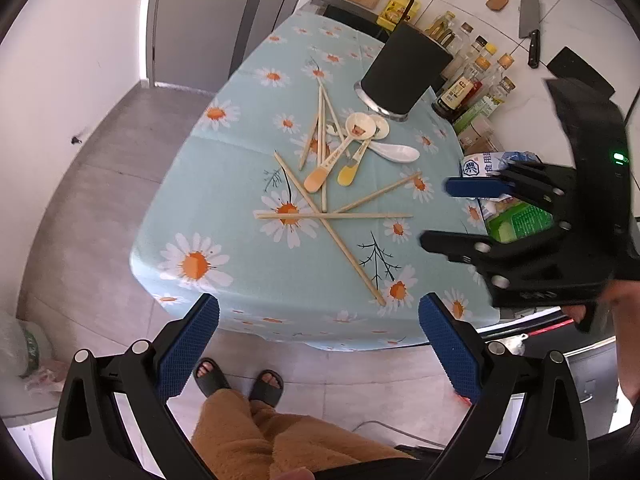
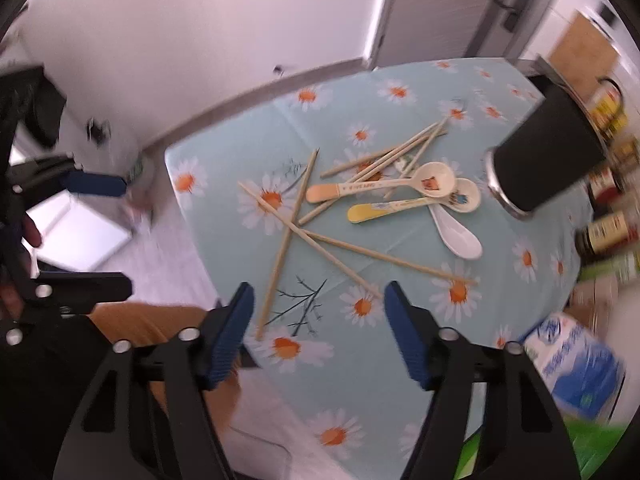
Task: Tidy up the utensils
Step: 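Lower the right tool onto the wooden chopsticks and grasp one chopstick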
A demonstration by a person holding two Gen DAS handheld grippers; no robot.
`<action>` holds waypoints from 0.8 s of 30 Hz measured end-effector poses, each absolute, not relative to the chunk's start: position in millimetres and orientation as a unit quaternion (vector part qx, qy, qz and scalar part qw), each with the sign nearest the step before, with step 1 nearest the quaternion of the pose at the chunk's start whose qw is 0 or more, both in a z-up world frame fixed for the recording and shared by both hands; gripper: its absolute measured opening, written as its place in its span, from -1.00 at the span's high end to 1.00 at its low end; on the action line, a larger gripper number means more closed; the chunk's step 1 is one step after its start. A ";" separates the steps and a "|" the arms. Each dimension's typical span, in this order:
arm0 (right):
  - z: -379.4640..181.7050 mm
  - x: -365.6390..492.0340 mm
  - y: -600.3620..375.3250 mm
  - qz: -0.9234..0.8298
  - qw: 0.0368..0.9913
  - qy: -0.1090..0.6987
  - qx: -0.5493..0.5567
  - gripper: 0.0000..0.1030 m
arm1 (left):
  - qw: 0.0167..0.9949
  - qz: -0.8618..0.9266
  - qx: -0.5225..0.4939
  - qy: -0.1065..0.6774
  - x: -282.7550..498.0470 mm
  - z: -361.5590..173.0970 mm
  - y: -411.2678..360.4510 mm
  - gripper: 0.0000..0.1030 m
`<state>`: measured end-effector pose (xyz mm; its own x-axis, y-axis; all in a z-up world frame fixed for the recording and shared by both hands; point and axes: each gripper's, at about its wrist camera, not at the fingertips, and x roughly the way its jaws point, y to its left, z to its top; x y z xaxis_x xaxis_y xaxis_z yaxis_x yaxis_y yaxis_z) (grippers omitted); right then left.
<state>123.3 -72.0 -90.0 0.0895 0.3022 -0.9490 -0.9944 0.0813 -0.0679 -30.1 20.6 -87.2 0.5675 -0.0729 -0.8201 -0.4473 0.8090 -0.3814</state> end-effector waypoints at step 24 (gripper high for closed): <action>-171.2 128.3 16.1 0.512 0.434 0.426 -0.607 0.48 | 0.828 0.062 -0.321 0.456 -18.4 -124.0 61.6 -0.87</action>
<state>128.3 16.1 -171.2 0.1134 -0.0727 -0.9909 -0.9613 -0.2602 -0.0910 -18.4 61.6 -124.0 0.5769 -0.1899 -0.7944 -0.3954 0.7861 -0.4751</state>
